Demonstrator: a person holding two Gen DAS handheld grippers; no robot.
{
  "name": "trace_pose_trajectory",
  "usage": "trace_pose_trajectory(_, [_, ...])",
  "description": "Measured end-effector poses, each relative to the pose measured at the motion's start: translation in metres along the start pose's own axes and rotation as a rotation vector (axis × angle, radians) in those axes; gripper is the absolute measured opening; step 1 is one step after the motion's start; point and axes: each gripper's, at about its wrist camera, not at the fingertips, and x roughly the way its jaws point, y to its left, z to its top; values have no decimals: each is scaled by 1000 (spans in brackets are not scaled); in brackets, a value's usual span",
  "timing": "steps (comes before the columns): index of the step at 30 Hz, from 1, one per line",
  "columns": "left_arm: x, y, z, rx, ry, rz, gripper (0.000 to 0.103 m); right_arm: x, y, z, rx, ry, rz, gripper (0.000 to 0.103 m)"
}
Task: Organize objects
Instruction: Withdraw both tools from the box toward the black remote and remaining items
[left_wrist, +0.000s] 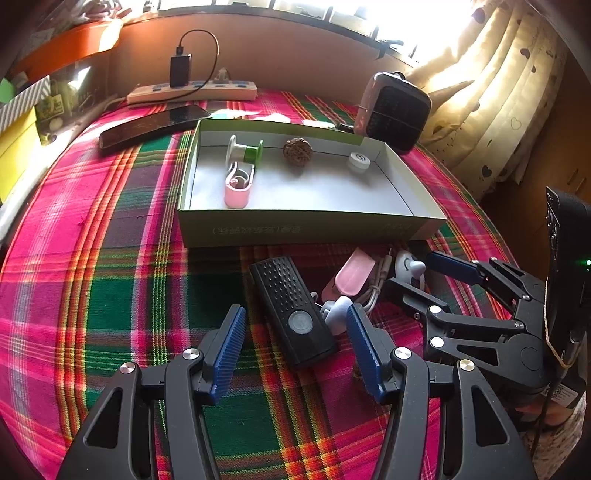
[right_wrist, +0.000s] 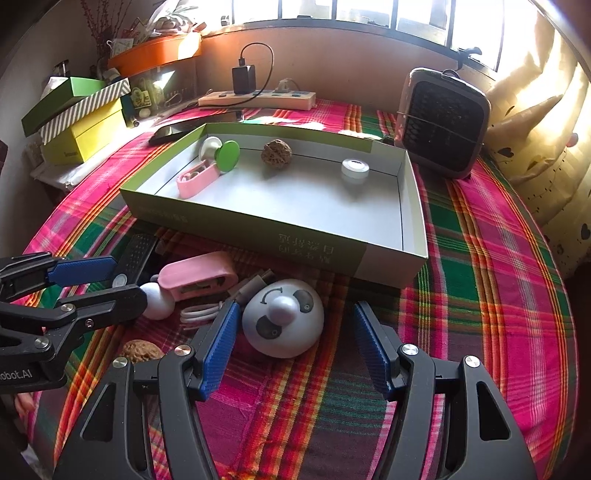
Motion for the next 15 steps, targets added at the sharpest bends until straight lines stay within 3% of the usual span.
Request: trace_pose_trajectory(15, [-1,16,-1,5,19,48,56,-1,-18,-3,17,12,-42,63])
